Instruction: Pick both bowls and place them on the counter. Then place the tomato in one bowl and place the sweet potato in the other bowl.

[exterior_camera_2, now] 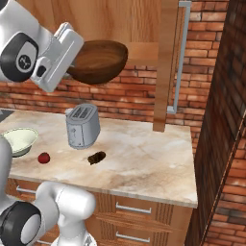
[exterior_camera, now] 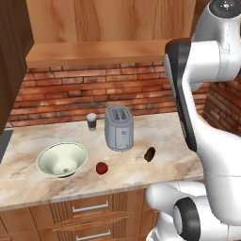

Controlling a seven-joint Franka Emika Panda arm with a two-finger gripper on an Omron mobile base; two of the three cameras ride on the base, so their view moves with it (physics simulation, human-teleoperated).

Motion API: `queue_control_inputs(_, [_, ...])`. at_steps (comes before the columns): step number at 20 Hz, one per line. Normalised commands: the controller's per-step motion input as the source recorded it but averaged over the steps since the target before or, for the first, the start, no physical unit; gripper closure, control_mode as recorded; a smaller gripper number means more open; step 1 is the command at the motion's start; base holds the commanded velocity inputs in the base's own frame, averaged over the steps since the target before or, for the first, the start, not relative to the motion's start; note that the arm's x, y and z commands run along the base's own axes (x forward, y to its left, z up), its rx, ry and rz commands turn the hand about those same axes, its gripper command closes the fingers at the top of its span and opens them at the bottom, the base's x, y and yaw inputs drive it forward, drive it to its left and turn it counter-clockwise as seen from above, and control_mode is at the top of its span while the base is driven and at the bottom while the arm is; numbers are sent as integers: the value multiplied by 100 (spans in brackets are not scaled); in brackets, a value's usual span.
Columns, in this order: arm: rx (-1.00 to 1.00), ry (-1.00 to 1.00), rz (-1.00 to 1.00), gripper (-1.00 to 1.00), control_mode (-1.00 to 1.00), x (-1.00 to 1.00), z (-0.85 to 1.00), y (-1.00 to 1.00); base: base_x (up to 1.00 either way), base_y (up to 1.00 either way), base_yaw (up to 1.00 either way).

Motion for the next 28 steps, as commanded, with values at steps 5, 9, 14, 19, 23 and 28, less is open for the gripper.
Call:
queue_control_inputs(5, [0, 10, -1, 100, -100, -51, -30, 12, 0, 0, 0])
queue_control_inputs(9, [0, 20, 0, 100, -100, -34, -54, 5, 0, 0, 0])
queue_control_inputs(14, [4, 23, 1, 100, -100, -6, -61, 0, 0, 0, 0])
queue_control_inputs(19, [0, 12, 3, 100, -100, 12, -59, -1, 0, 0, 0])
queue_control_inputs(23, [0, 0, 1, 100, -100, 31, -48, -4, 0, 0, 0])
queue_control_inputs(28, [0, 0, 0, 100, -100, 31, -50, -15, 0, 0, 0])
